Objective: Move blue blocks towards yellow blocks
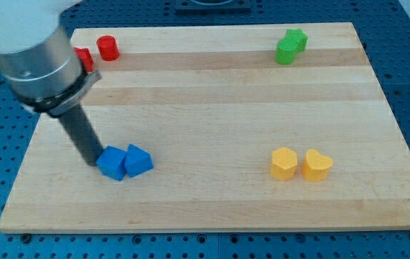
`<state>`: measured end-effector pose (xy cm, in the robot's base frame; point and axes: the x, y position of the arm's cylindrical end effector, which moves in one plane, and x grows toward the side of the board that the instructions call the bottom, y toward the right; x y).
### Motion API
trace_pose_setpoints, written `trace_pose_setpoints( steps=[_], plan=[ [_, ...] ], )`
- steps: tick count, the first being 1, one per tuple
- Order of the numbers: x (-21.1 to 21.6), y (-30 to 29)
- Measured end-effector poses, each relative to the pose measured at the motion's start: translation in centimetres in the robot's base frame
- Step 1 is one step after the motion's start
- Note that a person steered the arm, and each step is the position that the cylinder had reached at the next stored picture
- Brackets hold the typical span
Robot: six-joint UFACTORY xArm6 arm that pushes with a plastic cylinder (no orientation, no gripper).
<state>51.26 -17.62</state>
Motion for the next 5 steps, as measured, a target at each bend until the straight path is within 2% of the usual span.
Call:
trace_pose_setpoints(
  steps=[1,3,5],
  plan=[
    [-1.8,1.5],
    [-0.5,-7.0],
    [0.9,0.3]
  ],
)
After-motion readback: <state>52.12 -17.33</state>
